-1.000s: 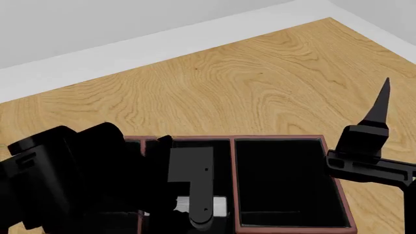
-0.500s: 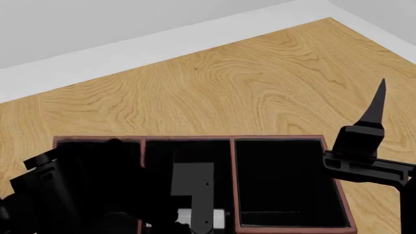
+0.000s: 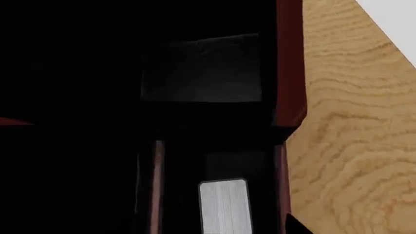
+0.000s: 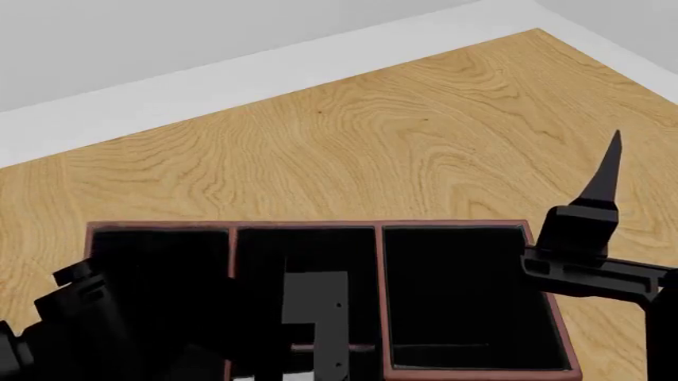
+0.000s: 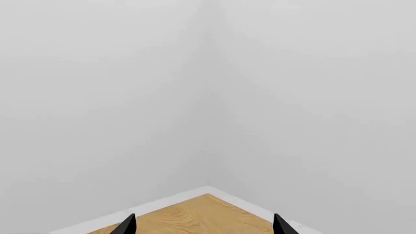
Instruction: Pick up the book and place it in the back compartment of the caddy.
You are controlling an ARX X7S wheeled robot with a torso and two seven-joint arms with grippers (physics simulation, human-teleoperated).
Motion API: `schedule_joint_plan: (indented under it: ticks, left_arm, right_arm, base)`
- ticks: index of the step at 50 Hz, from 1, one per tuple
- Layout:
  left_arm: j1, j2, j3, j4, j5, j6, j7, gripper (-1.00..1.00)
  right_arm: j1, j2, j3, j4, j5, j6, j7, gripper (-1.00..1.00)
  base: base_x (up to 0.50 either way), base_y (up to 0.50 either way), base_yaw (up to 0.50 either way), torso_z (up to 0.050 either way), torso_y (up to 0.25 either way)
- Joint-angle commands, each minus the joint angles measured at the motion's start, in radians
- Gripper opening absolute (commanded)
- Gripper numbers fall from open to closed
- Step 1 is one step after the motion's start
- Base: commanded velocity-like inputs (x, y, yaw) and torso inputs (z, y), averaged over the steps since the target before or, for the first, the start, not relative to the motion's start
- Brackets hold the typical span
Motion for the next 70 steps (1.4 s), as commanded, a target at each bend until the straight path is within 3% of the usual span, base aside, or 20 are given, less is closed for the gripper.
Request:
schedule_joint_plan:
  ticks: [1, 54, 70]
  left_arm:
    - [-0.007, 0.002, -0.009, -0.010, -0.003, 0.003, -0.012, 1.00]
    - [-0.103, -0.080, -0.066, 0.196, -0.047, -0.150, -0.075, 1.00]
    - [-0.055, -0.113, -0.187, 0.224, -0.057, -0.075, -0.221, 1.00]
  right_arm:
    - [0.000, 0.001, -0.001, -0.001, 0.002, -0.001, 0.001, 1.00]
    - [0.005, 0.015, 0.015, -0.021, 0.038, -0.010, 0.022, 1.00]
    - [0.019, 0.010, 0.003, -0.020, 0.035, -0.013, 0.015, 1.00]
  base:
    - [0.00, 0.00, 0.00, 0.000, 0.000]
    - [0.00, 0.00, 0.00, 0.000, 0.000]
    - [0.00, 0.00, 0.00, 0.000, 0.000]
